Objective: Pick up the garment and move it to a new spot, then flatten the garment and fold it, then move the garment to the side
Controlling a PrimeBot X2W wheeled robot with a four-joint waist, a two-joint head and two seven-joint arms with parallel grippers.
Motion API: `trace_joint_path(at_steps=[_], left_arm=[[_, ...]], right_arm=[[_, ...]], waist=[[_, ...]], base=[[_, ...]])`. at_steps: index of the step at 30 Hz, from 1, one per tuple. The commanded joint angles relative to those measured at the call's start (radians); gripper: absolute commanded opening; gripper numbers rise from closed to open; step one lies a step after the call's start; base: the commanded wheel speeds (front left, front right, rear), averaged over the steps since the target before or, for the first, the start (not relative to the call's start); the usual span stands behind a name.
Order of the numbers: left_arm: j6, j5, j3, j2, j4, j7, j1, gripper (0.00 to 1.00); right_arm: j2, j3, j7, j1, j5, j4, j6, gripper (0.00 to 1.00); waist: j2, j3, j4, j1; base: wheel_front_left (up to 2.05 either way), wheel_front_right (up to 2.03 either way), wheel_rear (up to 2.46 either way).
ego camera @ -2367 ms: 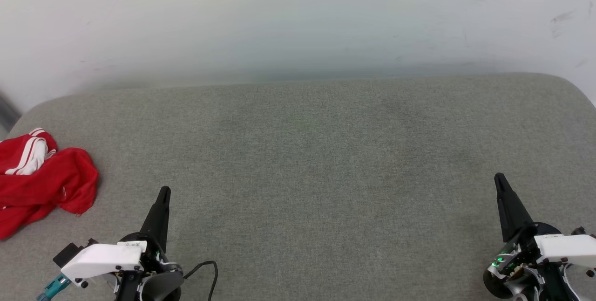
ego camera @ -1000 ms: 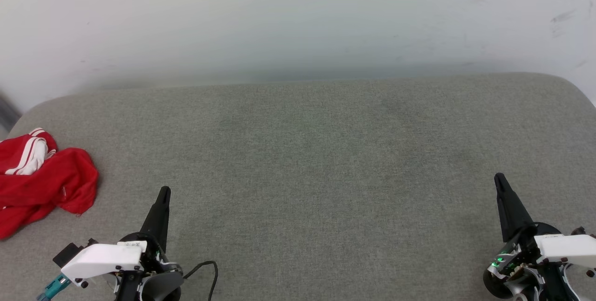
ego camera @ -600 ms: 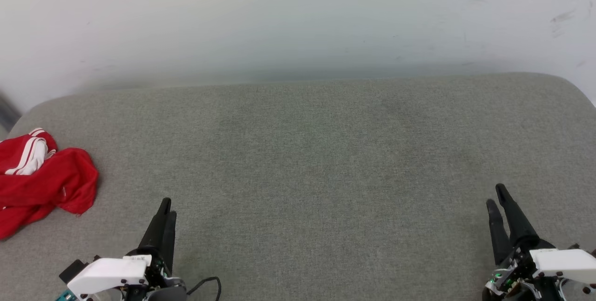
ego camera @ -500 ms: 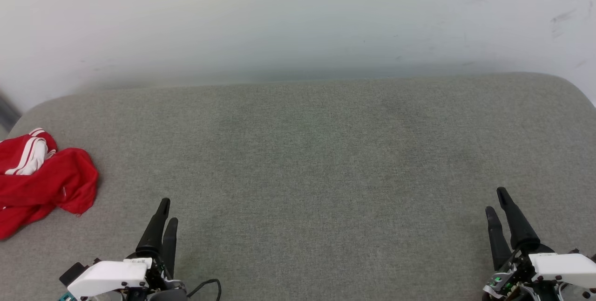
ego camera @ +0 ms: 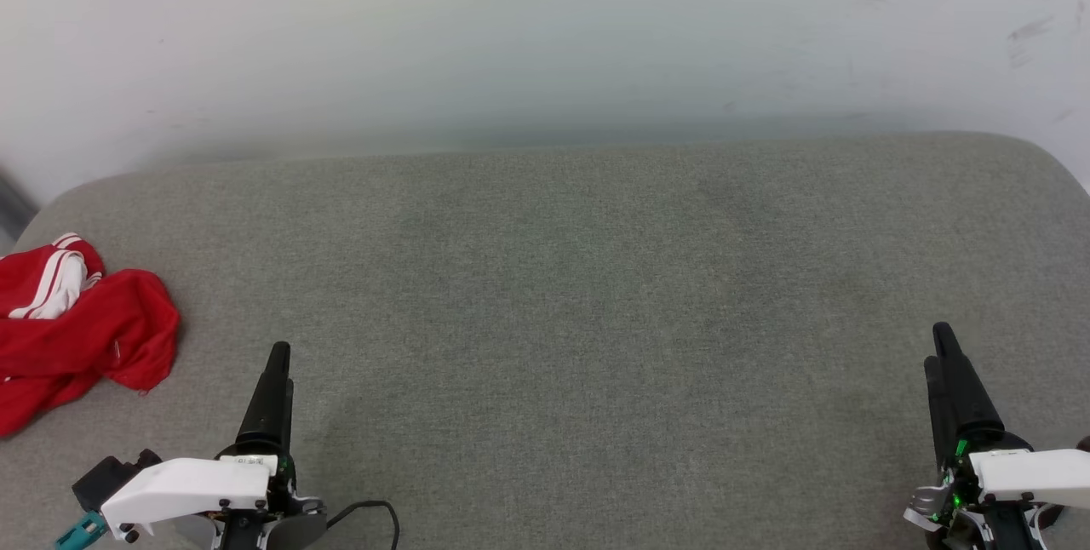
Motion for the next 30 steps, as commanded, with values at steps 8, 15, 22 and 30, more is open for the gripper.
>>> trace_joint_path(at_steps=[8,15,22,30], left_arm=[[0.056,0.192,-0.012,0.002,-0.084,-0.042,0.003,1.0],[0.091,0.341,-0.036,0.002,-0.119,-0.069,0.022,1.0],[0.123,0.497,-0.066,0.002,-0.137,-0.095,0.038,1.0],[0.155,0.643,-0.095,0.003,-0.157,-0.122,0.05,1.0]], right_arm=[[-0.002,0.0,-0.04,0.003,-0.201,-0.089,0.0,1.0],[-0.002,0.034,-0.068,0.022,-0.39,-0.138,0.0,1.0],[-0.002,0.065,-0.093,0.039,-0.557,-0.166,0.0,1.0],[-0.001,0.083,-0.12,0.06,-0.699,-0.169,0.0,1.0]], waist=[[0.0,0.0,0.0,0.0],[0.0,-0.001,0.001,0.0],[0.0,-0.002,0.003,0.0],[0.0,-0.003,0.003,0.0]], base=[[0.0,0.0,0.0],[0.0,0.0,0.0],[0.0,0.0,0.0],[0.0,0.0,0.0]])
